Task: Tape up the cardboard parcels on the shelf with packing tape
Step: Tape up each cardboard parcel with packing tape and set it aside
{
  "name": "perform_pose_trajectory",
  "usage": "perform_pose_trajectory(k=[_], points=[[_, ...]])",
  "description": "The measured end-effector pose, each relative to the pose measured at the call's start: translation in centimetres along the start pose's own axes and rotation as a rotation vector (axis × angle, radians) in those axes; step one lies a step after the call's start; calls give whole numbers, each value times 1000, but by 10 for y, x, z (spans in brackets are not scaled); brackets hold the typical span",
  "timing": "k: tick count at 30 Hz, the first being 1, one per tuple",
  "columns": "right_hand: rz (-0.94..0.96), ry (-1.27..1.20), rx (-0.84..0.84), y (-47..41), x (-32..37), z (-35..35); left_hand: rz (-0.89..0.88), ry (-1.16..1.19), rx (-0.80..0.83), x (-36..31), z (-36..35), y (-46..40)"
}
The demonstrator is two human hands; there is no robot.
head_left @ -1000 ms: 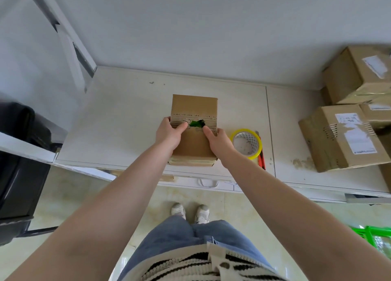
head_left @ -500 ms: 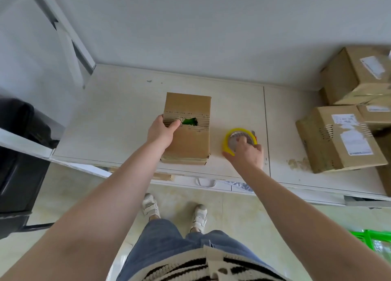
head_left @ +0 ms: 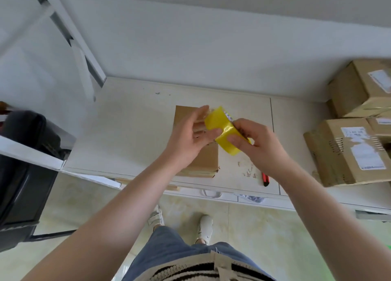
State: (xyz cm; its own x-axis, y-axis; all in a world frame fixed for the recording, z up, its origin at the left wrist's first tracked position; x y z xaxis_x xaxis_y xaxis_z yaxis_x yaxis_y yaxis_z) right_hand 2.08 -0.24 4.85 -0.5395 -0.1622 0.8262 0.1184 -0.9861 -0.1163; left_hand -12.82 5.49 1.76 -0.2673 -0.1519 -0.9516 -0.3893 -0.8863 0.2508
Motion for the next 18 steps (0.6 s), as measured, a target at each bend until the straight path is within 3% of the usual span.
perform_pose_trajectory(k=[3,10,15,18], points=[[16,-12,23,2,0,-9,-50,-29,-67,-5,12,10],[69,-26,116,7,-1,-27,86,45,-209,6,41,12],[85,64,129,4,-2,-27,102,70,-218,-5,54,15],[-27,174,35,-5,-16,-7,98,123,-99,-15,45,23]])
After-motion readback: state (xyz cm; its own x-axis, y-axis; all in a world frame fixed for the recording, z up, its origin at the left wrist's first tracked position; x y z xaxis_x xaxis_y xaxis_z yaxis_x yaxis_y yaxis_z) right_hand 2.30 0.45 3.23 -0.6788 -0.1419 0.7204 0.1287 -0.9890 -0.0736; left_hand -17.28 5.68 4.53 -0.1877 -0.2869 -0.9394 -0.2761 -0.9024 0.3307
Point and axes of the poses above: each hand's wrist, its own y-axis away from the middle knuckle, its own z-axis out of the back of the hand, x = y × z, the point moved 7 cm from there along -y, towards the middle knuckle, and after that the axes turned 10 degrees about z, right-handed, at the moved point
